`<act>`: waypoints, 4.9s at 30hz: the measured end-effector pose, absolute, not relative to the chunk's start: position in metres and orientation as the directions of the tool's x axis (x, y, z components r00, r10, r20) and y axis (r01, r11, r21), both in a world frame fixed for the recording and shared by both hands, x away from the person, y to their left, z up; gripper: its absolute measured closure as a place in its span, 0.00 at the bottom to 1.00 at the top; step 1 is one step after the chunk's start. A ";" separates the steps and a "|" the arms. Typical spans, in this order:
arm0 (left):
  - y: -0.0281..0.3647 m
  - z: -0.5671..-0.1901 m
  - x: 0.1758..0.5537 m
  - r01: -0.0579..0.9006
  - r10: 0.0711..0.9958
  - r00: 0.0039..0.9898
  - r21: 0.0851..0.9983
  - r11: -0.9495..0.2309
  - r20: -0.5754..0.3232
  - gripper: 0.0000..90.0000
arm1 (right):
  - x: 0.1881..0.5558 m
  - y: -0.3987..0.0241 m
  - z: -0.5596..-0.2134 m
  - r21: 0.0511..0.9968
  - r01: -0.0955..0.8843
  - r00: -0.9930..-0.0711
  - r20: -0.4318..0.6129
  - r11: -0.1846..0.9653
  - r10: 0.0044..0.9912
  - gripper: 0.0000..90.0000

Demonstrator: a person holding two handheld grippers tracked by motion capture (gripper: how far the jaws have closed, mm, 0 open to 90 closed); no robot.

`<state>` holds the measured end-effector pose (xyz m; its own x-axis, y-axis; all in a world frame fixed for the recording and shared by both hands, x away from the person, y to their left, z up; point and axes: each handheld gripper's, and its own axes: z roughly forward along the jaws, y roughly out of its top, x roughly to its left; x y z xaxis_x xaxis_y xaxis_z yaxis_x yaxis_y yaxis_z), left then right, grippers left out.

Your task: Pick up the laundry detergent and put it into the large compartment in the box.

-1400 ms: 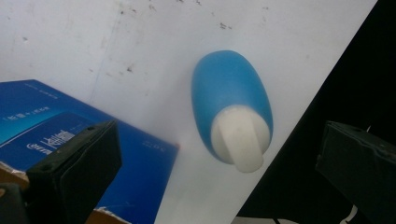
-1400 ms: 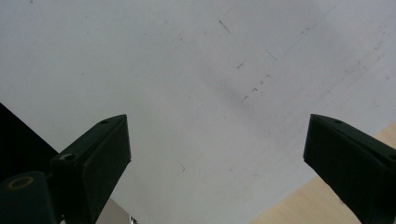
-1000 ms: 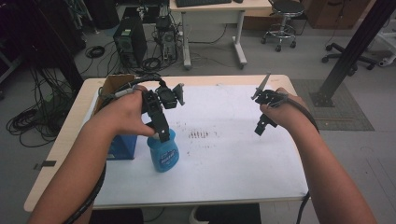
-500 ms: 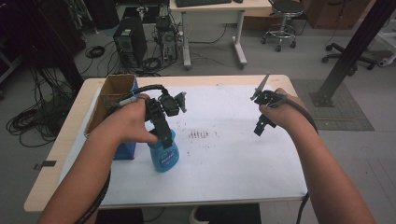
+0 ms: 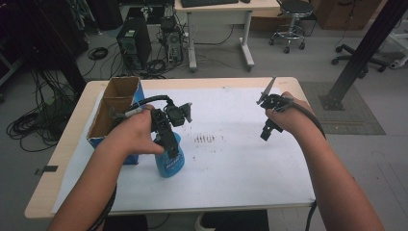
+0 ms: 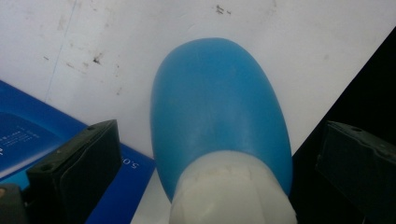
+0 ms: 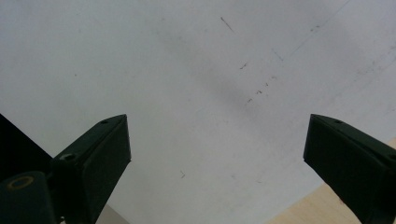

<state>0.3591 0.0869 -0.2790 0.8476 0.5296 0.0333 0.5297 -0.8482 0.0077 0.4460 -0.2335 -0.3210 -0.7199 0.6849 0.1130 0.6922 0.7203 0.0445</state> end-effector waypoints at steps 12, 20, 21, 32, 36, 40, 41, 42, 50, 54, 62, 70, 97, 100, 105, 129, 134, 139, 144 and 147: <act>0.085 -0.283 0.357 0.545 0.544 0.837 0.000 -0.838 0.055 0.02 | 0.447 -0.232 -0.322 0.040 0.691 -0.721 0.111 0.721 0.684 0.08; 0.084 -0.285 0.357 0.559 0.558 0.828 0.000 -0.829 0.062 0.06 | 0.447 -0.231 -0.323 0.038 0.691 -0.721 0.112 0.722 0.684 0.08; 0.085 -0.285 0.357 0.566 0.565 0.823 0.003 -0.825 0.062 0.06 | 0.447 -0.231 -0.323 0.039 0.692 -0.720 0.112 0.720 0.685 0.08; 0.084 -0.286 0.357 0.595 0.594 0.802 0.006 -0.804 0.063 0.13 | 0.447 -0.233 -0.326 0.038 0.693 -0.718 0.116 0.720 0.686 0.08; 0.084 -0.288 0.357 0.604 0.603 0.795 0.003 -0.797 0.067 0.18 | 0.447 -0.232 -0.326 0.038 0.693 -0.718 0.116 0.720 0.686 0.08; 0.085 -0.288 0.358 0.611 0.610 0.790 0.006 -0.792 0.059 0.20 | 0.447 -0.232 -0.327 0.037 0.694 -0.717 0.118 0.719 0.687 0.08; 0.086 -0.288 0.358 0.614 0.613 0.788 0.008 -0.789 0.058 0.20 | 0.447 -0.233 -0.327 0.038 0.694 -0.718 0.118 0.719 0.686 0.08; 0.086 -0.288 0.358 0.614 0.613 0.788 0.008 -0.789 0.058 0.21 | 0.447 -0.233 -0.327 0.038 0.694 -0.718 0.118 0.719 0.686 0.08; 0.086 -0.288 0.358 0.626 0.626 0.778 0.010 -0.780 0.055 0.25 | 0.447 -0.231 -0.329 0.032 0.689 -0.722 0.117 0.724 0.682 0.08; 0.084 -0.290 0.358 0.625 0.624 0.779 0.002 -0.781 0.061 0.28 | 0.447 -0.229 -0.330 0.031 0.687 -0.724 0.115 0.726 0.681 0.08; 0.083 -0.292 0.358 0.631 0.629 0.775 -0.014 -0.776 0.062 0.37 | 0.447 -0.231 -0.330 0.030 0.694 -0.717 0.119 0.719 0.687 0.08; 0.085 -0.292 0.360 0.650 0.649 0.759 -0.003 -0.760 0.056 0.41 | 0.447 -0.231 -0.331 0.029 0.693 -0.718 0.119 0.720 0.686 0.08; 0.082 -0.238 0.353 0.656 0.656 0.751 0.029 -0.754 0.072 0.42 | 0.446 -0.231 -0.323 0.035 0.692 -0.719 0.112 0.721 0.685 0.08; 0.084 -0.225 0.354 0.666 0.667 0.741 0.036 -0.745 0.083 0.42 | 0.445 -0.230 -0.322 0.037 0.695 -0.717 0.114 0.718 0.688 0.08; 0.088 -0.207 0.354 0.684 0.686 0.721 0.054 -0.727 0.100 0.42 | 0.445 -0.231 -0.322 0.034 0.692 -0.719 0.110 0.721 0.686 0.08; 0.119 -0.139 0.367 0.787 0.799 0.599 0.139 -0.601 0.060 0.42 | 0.446 -0.228 -0.322 0.031 0.691 -0.721 0.109 0.722 0.684 0.08; 0.129 -0.128 0.370 0.818 0.832 0.553 0.162 -0.552 0.043 0.42 | 0.446 -0.227 -0.321 0.030 0.695 -0.716 0.112 0.718 0.689 0.08; 0.138 -0.113 0.373 0.850 0.865 0.500 0.171 -0.499 0.040 0.42 | 0.446 -0.224 -0.320 0.027 0.691 -0.720 0.111 0.722 0.685 0.08; 0.145 -0.103 0.376 0.875 0.890 0.455 0.167 -0.454 0.035 0.42 | 0.447 -0.222 -0.320 0.026 0.687 -0.724 0.108 0.726 0.681 0.08; 0.154 -0.098 0.382 0.895 0.908 0.419 0.159 -0.417 0.019 0.42 | 0.447 -0.221 -0.320 0.026 0.687 -0.724 0.110 0.726 0.681 0.08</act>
